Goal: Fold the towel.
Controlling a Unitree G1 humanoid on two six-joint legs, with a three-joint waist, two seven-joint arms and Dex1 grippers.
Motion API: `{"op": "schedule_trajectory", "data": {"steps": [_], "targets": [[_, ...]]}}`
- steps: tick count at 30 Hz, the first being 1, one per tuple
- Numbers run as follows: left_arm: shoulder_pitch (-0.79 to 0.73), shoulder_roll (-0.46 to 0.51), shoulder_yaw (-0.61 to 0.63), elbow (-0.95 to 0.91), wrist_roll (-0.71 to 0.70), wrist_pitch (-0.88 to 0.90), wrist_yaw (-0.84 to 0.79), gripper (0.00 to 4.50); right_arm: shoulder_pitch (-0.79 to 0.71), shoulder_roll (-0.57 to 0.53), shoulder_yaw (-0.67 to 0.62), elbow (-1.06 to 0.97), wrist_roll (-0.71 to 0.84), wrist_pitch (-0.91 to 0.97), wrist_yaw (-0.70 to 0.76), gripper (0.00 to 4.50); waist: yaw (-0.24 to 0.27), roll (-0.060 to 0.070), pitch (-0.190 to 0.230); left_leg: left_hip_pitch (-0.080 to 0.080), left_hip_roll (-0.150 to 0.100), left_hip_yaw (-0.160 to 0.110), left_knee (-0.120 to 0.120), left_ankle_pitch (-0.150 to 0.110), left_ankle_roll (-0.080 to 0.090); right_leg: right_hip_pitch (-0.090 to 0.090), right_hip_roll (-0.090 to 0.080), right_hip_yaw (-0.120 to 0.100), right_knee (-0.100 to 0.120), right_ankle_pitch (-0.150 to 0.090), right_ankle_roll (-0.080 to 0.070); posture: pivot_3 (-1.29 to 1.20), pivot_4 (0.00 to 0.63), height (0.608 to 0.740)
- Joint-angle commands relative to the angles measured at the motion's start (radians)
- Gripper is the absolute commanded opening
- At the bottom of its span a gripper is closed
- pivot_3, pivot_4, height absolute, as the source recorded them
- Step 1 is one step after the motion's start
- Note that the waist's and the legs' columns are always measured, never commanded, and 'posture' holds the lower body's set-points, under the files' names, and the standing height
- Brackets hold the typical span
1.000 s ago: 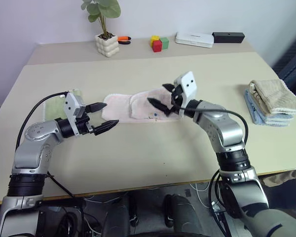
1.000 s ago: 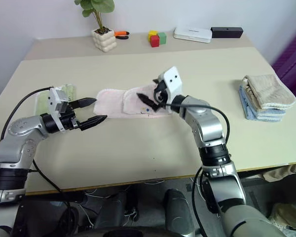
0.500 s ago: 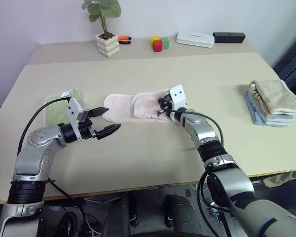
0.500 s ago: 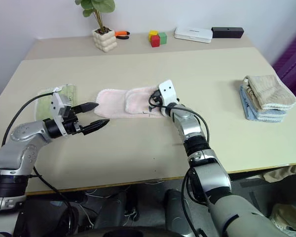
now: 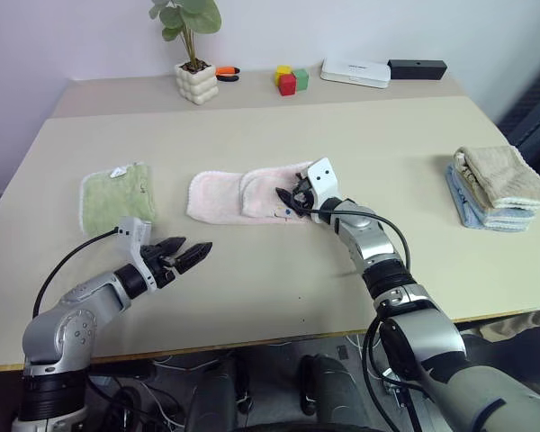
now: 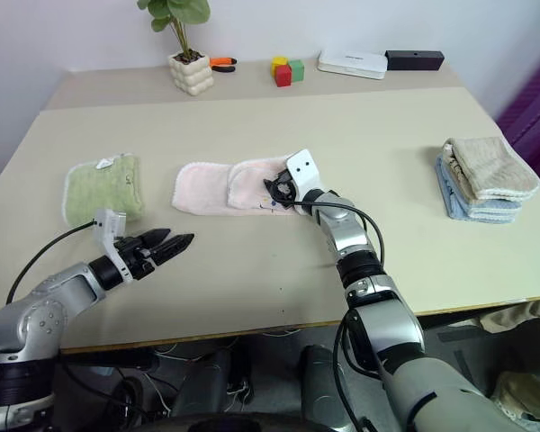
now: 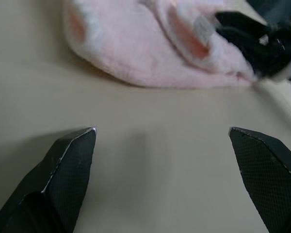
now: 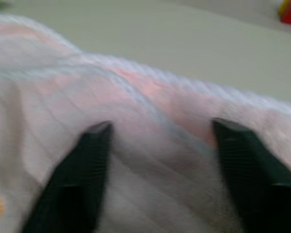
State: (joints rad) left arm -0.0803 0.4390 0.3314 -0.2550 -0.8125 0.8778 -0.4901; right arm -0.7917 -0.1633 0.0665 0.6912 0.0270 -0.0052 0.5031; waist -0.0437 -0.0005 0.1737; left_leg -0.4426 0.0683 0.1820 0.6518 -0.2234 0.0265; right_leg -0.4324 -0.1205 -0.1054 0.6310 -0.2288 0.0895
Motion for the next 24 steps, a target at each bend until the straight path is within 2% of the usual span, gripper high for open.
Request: {"op": "schedule_trajectory", "data": {"steps": [1, 5, 10, 17, 22, 24], "targets": [[-0.004, -0.046, 0.043, -0.066, -0.105, 0.082, 0.105, 4.50, -0.008, -0.049, -0.019, -0.144, 0.025, -0.005, 0.045, 4.49, 0.001, 0.000, 0.000, 0.000, 0.000, 0.000, 0.000, 0.000, 0.000, 0.000, 0.000, 0.000, 0.000, 0.000, 0.000, 0.00, 0.150, 0.740], [-0.063, -0.178, 0.101, -0.038, -0.184, 0.101, 0.305, 4.50, 0.020, -0.130, -0.027, -0.304, 0.099, 0.089, 0.188, 4.49, 0.004, 0.000, 0.000, 0.000, -0.001, -0.001, 0.000, 0.000, 0.000, 0.001, 0.000, 0.000, 0.000, 0.000, 0.000, 0.00, 0.150, 0.740], [-0.153, -0.248, 0.177, 0.063, -0.294, 0.140, 0.492, 4.50, 0.034, -0.174, -0.027, -0.361, 0.092, 0.105, 0.197, 4.49, 0.002, -0.001, -0.001, 0.000, -0.001, -0.004, 0.002, 0.000, 0.000, 0.003, 0.000, -0.002, 0.000, 0.000, 0.000, 0.00, 0.150, 0.740], [-0.243, -0.290, 0.204, 0.155, -0.379, 0.108, 0.632, 4.50, 0.036, -0.172, -0.018, -0.384, 0.073, 0.105, 0.166, 4.49, 0.005, -0.001, -0.001, 0.000, -0.002, -0.004, 0.002, 0.000, 0.000, 0.003, 0.000, -0.003, 0.000, 0.000, 0.000, 0.00, 0.150, 0.740], [-0.295, -0.347, 0.179, 0.223, -0.381, 0.063, 0.667, 4.50, 0.043, -0.186, -0.014, -0.407, 0.063, 0.108, 0.157, 4.49, 0.012, -0.001, -0.001, 0.000, -0.002, -0.006, 0.004, 0.000, 0.001, 0.005, 0.000, -0.005, 0.000, 0.000, 0.000, 0.00, 0.150, 0.740], [-0.330, -0.377, 0.190, 0.272, -0.392, 0.037, 0.696, 3.95, 0.049, -0.208, -0.019, -0.425, 0.061, 0.112, 0.169, 4.50, 0.022, -0.002, -0.001, 0.000, -0.002, -0.006, 0.005, 0.000, 0.001, 0.005, 0.000, -0.005, 0.000, 0.000, 0.000, 0.00, 0.150, 0.740]]}}
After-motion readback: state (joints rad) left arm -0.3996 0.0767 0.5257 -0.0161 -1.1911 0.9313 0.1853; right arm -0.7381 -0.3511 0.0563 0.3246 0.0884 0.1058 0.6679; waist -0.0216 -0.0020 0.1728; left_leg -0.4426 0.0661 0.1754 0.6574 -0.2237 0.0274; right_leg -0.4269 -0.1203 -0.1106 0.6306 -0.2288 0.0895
